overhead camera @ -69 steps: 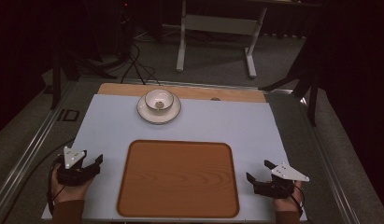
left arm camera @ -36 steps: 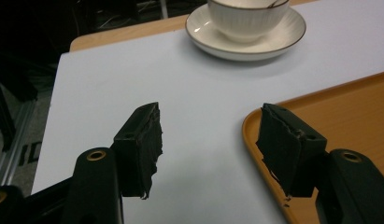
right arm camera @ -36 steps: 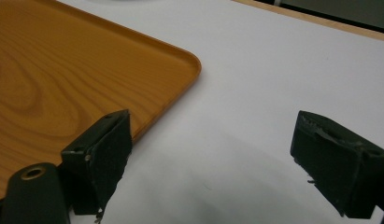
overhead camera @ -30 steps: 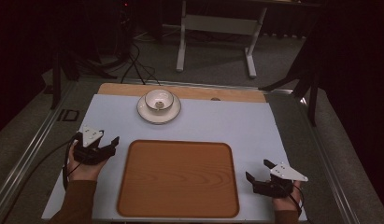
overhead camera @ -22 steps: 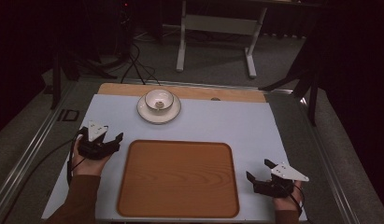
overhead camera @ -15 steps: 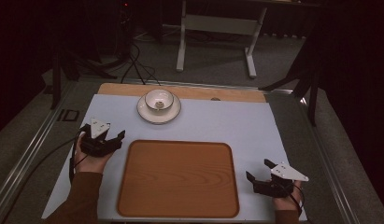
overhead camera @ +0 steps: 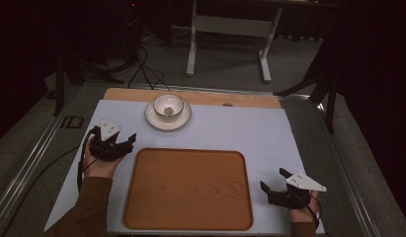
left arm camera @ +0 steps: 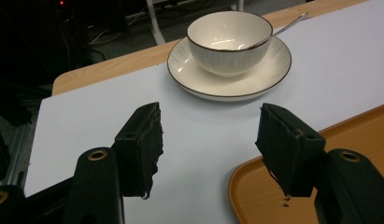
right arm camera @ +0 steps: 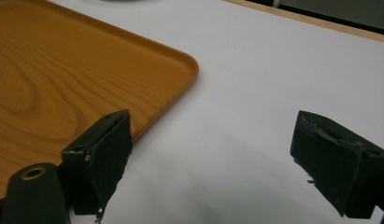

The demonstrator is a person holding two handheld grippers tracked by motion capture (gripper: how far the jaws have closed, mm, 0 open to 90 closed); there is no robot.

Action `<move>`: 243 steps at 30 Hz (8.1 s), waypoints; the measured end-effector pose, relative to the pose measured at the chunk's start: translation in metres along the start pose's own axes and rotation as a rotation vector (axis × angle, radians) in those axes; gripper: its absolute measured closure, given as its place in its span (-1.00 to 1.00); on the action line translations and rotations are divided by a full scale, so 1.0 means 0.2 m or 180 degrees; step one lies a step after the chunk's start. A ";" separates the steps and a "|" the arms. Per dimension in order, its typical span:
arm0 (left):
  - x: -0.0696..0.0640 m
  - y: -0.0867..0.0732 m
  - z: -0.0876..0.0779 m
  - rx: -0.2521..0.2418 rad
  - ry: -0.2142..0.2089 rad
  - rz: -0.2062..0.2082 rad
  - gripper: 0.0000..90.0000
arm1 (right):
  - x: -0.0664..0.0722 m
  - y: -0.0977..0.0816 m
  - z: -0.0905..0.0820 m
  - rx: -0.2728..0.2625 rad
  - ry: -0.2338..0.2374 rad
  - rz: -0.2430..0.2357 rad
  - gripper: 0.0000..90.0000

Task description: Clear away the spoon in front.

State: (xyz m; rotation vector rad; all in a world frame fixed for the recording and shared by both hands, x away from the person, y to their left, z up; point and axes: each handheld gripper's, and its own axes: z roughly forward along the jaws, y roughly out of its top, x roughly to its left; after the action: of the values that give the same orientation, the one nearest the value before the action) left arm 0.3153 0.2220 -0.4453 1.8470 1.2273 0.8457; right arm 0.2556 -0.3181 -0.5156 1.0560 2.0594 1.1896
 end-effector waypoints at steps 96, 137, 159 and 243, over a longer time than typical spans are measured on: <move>-0.25 0.35 0.53 0.0440 -0.0355 0.0704 0.38 | -0.02 0.00 -0.01 -0.0022 -0.0011 0.0051 -0.72; -0.25 0.38 0.48 0.0450 -0.0234 0.0811 0.98 | -0.03 0.00 -0.02 -0.0049 -0.0029 0.0065 -0.72; -0.28 0.39 0.24 0.0181 -0.0158 0.1017 0.98 | -0.02 0.00 -0.02 -0.0047 -0.0036 0.0057 -0.72; -0.30 -0.16 -0.12 0.0237 -0.0224 0.1086 0.98 | -0.02 0.00 -0.04 -0.0142 -0.0059 0.0038 -0.70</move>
State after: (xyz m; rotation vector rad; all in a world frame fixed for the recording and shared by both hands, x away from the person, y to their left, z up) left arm 0.2616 0.1799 -0.4675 2.1654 0.9240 0.9162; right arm 0.2521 -0.3238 -0.5118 1.0558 2.0059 1.2216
